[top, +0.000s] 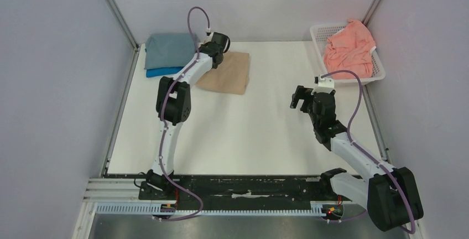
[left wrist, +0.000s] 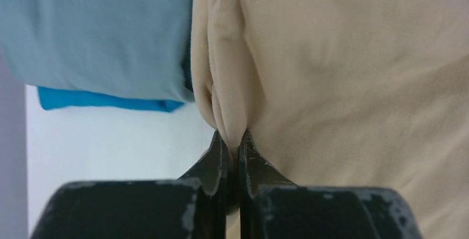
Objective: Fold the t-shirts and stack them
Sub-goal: Put the neatly folded tshirt into the corner of the board with the left arm
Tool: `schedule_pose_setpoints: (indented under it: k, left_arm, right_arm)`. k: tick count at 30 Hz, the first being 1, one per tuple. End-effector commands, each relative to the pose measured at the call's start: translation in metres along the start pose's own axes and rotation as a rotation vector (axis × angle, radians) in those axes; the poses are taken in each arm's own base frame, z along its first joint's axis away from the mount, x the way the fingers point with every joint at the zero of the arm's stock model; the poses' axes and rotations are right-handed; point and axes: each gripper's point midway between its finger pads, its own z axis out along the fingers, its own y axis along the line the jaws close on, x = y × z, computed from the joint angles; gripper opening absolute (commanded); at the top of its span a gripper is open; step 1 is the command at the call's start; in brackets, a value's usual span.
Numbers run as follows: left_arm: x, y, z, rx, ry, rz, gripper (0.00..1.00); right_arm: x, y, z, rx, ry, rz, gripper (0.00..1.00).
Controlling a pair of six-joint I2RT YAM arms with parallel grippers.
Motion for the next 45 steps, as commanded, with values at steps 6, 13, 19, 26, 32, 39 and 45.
schedule_pose_setpoints:
  k: [6,13,19,26,32,39,45]
  left_arm:
    - [-0.122,0.100,-0.002,-0.092,-0.303,0.006,0.02]
    - [-0.156,0.152,-0.005,-0.137,-0.385,-0.062,0.02]
    - [-0.175,0.167,-0.025,-0.123,-0.439,-0.076,0.02]
    - [-0.197,0.178,-0.060,-0.078,-0.497,-0.119,0.02]
    - [-0.212,0.190,-0.092,-0.054,-0.554,-0.124,0.02]
    - [-0.217,0.192,-0.105,-0.014,-0.567,-0.141,0.02]
    - [-0.221,0.181,-0.121,0.090,-0.586,-0.193,0.02]
  right_arm:
    - [-0.010,-0.015,-0.002,0.073,-0.076,0.011,0.98]
    - [-0.006,-0.014,0.007,0.083,-0.056,0.017,0.98]
    - [-0.001,-0.014,0.011,0.092,-0.029,0.017,0.98]
    - [-0.002,-0.019,0.010,0.121,-0.035,0.022,0.98]
    - [-0.003,-0.020,0.010,0.126,-0.032,0.022,0.98]
    - [-0.002,-0.019,0.010,0.125,-0.026,0.025,0.98]
    - [-0.003,-0.019,0.009,0.121,-0.028,0.028,0.98]
